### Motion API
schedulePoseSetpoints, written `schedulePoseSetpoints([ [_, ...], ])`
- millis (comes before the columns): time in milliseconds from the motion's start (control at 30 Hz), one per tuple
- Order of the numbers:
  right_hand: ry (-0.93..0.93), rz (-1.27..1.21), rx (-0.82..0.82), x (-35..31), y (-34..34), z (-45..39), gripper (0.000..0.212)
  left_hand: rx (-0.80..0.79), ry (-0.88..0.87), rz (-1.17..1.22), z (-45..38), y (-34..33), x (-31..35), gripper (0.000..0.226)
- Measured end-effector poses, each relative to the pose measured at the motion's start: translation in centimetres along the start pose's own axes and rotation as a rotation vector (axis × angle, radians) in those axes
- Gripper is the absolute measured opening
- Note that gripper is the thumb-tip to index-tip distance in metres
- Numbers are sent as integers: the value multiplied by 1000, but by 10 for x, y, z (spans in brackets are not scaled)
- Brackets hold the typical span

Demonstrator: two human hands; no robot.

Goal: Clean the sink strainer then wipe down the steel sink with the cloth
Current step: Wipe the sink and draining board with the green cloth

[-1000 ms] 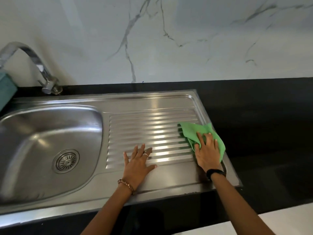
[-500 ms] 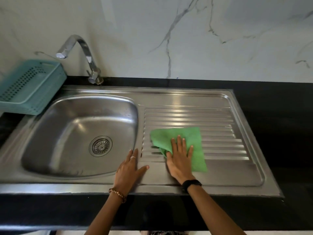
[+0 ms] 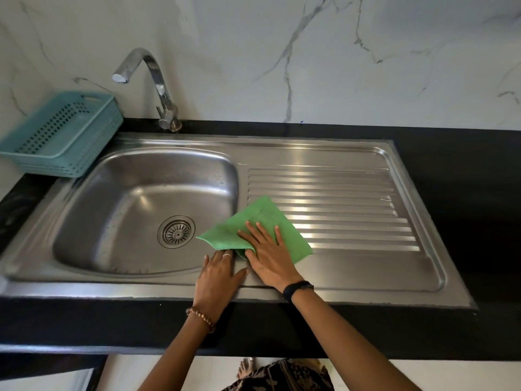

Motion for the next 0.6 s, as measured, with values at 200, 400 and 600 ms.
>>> schedulePoseSetpoints([
  [200,-166,-22,72,54,27,53,49,-78,-245,-69,3,-23,59,64],
  [400,-469,15,174,145,74,131,47,-244,-324,-283,10,-73,125,79],
  [600,-737,294,175,194,105,180,50,-225,-307,-305,11,-78,130,76],
])
Point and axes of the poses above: each hand's wrist, its own z-axis away from the middle knuckle, its own y-axis out of the back of the hand, x = y × z, the point moved 3 cm from there along -z, towards the middle knuckle, and after that the axes turned 9 degrees about y, right-handed, at the moved point
